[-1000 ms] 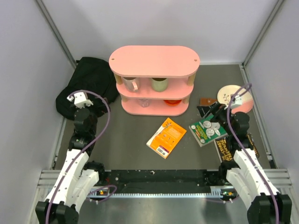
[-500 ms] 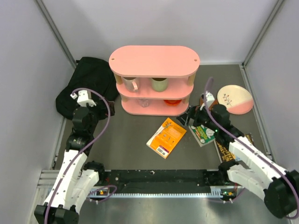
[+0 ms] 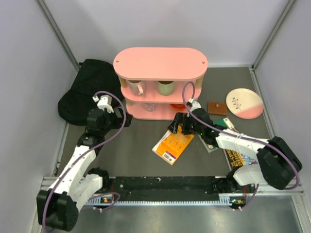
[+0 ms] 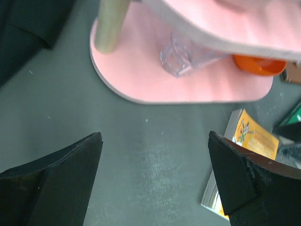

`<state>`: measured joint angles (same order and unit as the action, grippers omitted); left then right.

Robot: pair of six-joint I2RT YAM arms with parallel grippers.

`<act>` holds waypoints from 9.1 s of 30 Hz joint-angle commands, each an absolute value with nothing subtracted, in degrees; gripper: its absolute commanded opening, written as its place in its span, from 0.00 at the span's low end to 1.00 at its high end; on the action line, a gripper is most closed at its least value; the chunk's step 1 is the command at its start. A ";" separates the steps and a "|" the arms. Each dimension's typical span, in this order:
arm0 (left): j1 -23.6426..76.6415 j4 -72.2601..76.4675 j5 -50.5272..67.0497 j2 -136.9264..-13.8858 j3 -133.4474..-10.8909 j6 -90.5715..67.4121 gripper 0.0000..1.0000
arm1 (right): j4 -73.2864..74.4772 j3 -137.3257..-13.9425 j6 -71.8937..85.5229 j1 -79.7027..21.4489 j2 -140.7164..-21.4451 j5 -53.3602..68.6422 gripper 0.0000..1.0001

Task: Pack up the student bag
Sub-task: Move the distractor to the center of the board, then move the book to the center of the board, then move the student bag to the center of the board.

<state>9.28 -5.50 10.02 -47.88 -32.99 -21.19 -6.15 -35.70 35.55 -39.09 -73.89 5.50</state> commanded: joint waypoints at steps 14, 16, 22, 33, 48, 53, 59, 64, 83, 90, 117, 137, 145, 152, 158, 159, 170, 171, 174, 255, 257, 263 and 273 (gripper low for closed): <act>17.14 18.09 13.97 -69.34 -25.93 -26.46 0.99 | -20.82 -30.85 43.25 -41.22 -78.75 -13.26 0.99; 17.14 23.89 14.94 -72.23 -24.88 -26.46 0.99 | -24.59 -29.71 41.75 -41.22 -79.97 -14.85 0.99; 18.89 41.88 12.58 -77.78 -20.31 -27.69 0.99 | -33.30 -29.09 37.44 -41.22 -84.28 -14.76 0.99; 19.60 59.85 13.88 -91.83 -21.61 -28.30 0.99 | -46.40 -30.23 36.47 -40.26 -94.91 -16.43 0.99; 19.60 57.14 21.27 -103.27 -35.68 -27.51 0.99 | -48.77 -33.57 40.43 -35.07 -100.02 -16.70 0.99; 19.60 55.99 22.41 -105.90 -39.54 -27.51 0.99 | -49.48 -35.41 41.31 -32.88 -102.21 -15.03 0.99; 19.60 55.54 23.20 -109.50 -44.20 -29.97 0.99 | -49.57 -38.75 42.36 -30.85 -105.02 -13.19 0.99; 19.60 52.30 25.66 -113.29 -50.34 -32.34 0.99 | -48.00 -43.14 44.37 -28.48 -108.45 -9.86 0.99; 19.51 43.33 31.46 -119.70 -63.89 -37.97 0.99 | -45.97 -52.82 57.39 -21.18 -116.54 4.65 0.99; 19.51 44.21 33.74 -121.64 -66.61 -41.04 0.99 | -41.41 -58.53 57.92 -19.96 -118.65 5.36 0.99; 20.30 42.64 36.75 -114.54 -55.83 -36.14 0.99 | -38.13 -66.56 59.07 -14.59 -120.96 10.63 0.99; 22.24 22.08 16.44 -73.16 -34.63 -23.03 0.99 | -4.46 -43.70 35.87 -21.42 -80.73 12.76 0.99; 22.24 13.90 13.71 -62.32 -32.60 -20.13 0.99 | -0.88 -28.13 44.11 -30.58 -68.13 9.76 0.99; 22.15 1.77 2.31 -54.33 -33.49 -20.57 0.99 | -0.53 -29.70 44.74 -49.19 -62.67 7.93 0.99; 22.06 -7.11 -17.73 -42.73 -34.10 -24.25 0.99 | -4.47 -30.32 46.24 -60.63 -66.51 4.47 0.99; 22.06 -8.08 -20.45 -41.32 -34.45 -24.52 0.99 | -5.61 -30.50 45.97 -61.25 -68.01 5.53 0.99; 19.16 -19.95 -30.41 -41.31 -39.64 -24.70 0.99 | -10.82 -41.47 42.19 -67.41 -85.77 11.08 0.99; 18.90 -20.21 -30.06 -41.40 -39.64 -24.70 0.99 | -8.90 -42.70 42.01 -67.41 -86.83 9.86 0.99; 18.11 -20.30 -28.84 -41.14 -39.73 -24.43 0.99 | -0.55 -45.96 40.61 -66.89 -89.99 2.40 0.99; -21.35 4.21 -12.75 -72.05 -36.47 -38.76 0.99 | -19.16 -32.96 39.99 -33.22 -73.92 20.39 0.99; -23.64 6.49 -8.80 -76.52 -37.70 -39.37 0.96 | -18.20 -32.78 39.64 -33.22 -72.96 20.04 0.99; -25.05 7.13 -5.71 -83.05 -40.95 -38.50 0.80 | -15.91 -32.61 38.85 -33.22 -71.37 19.16 0.99; -24.96 -1.73 -3.41 -70.33 -36.12 -39.72 0.00 | -13.62 -34.19 38.93 -33.22 -72.16 18.90 0.99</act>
